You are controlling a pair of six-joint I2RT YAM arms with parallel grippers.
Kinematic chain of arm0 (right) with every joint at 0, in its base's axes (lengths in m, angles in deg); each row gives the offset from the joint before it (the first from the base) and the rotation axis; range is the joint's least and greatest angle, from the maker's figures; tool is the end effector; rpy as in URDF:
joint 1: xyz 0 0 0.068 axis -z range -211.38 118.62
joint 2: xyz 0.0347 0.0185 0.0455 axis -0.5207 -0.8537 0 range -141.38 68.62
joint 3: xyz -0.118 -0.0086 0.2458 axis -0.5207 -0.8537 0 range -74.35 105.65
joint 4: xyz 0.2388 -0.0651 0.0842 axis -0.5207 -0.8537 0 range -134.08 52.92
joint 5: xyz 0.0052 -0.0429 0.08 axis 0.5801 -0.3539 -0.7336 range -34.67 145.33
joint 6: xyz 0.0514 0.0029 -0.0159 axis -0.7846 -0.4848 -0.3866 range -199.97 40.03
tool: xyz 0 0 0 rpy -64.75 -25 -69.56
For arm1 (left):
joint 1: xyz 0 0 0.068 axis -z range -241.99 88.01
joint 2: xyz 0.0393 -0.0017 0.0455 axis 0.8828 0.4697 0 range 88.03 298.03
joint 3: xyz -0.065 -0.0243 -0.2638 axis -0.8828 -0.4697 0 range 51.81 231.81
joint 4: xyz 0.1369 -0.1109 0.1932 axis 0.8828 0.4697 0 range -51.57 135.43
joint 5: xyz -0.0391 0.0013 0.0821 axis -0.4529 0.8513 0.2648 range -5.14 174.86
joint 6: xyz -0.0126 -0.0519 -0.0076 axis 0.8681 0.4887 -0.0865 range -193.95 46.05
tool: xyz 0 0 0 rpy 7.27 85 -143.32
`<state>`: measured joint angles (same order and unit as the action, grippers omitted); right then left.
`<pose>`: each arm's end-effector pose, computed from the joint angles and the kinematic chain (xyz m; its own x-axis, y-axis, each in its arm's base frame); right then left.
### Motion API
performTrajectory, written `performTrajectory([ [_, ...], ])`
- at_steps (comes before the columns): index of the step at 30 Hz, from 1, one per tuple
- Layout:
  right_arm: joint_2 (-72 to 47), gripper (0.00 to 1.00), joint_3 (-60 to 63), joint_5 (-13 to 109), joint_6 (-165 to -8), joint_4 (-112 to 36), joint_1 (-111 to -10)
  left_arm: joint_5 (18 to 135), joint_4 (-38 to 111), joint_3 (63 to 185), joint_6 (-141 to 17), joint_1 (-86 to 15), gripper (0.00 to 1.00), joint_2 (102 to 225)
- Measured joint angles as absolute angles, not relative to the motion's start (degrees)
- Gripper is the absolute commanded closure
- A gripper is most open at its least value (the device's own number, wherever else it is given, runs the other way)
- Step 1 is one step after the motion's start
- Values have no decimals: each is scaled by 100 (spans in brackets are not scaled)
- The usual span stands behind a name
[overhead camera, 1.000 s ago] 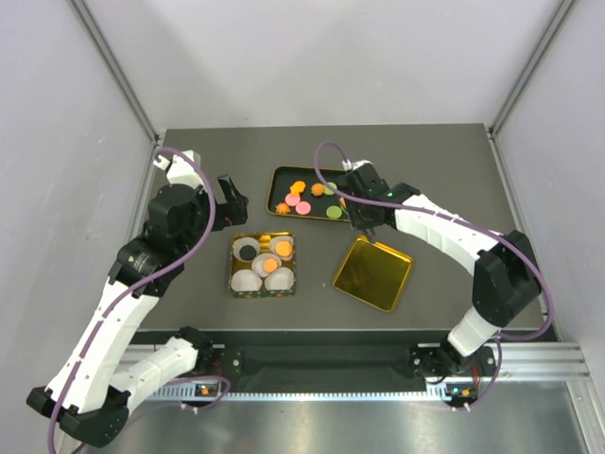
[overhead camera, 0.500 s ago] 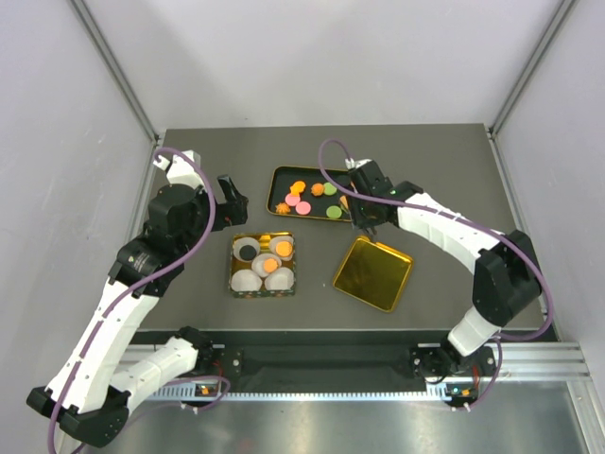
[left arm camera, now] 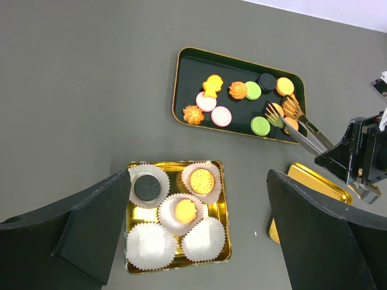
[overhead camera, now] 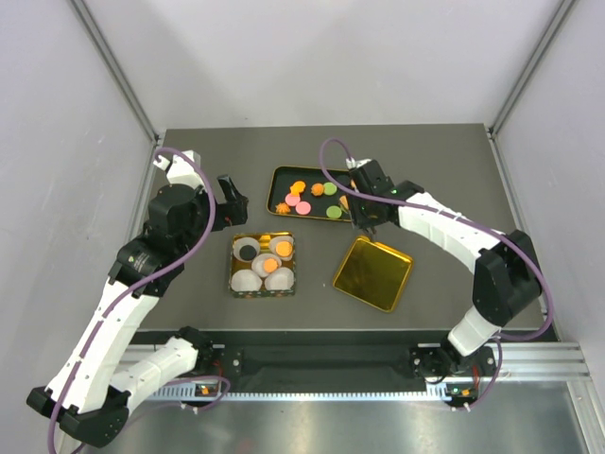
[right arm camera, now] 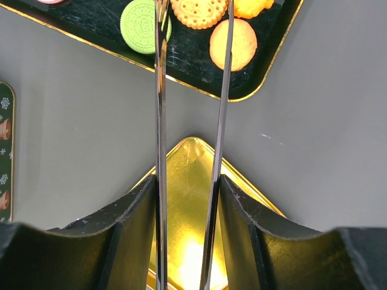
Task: Pack the cookies
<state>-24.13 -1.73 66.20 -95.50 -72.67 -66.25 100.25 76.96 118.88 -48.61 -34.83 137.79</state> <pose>0.2867 0.1915 0.2592 -0.7801 -0.2233 -0.5844 -0.2755 0.9613 0.0005 0.1525 -0.0676 0.4060 -0.3852 -0.2662 -0.8836 0.0607 0.9481 -0.3121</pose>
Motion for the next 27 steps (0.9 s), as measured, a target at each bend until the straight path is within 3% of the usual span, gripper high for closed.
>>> performTrajectory([
  [27, -2514, 65, 157, 6353, -9509, -7252, -6457, 10032, 7698, 11888, -4863, -3483, 1, 13779],
])
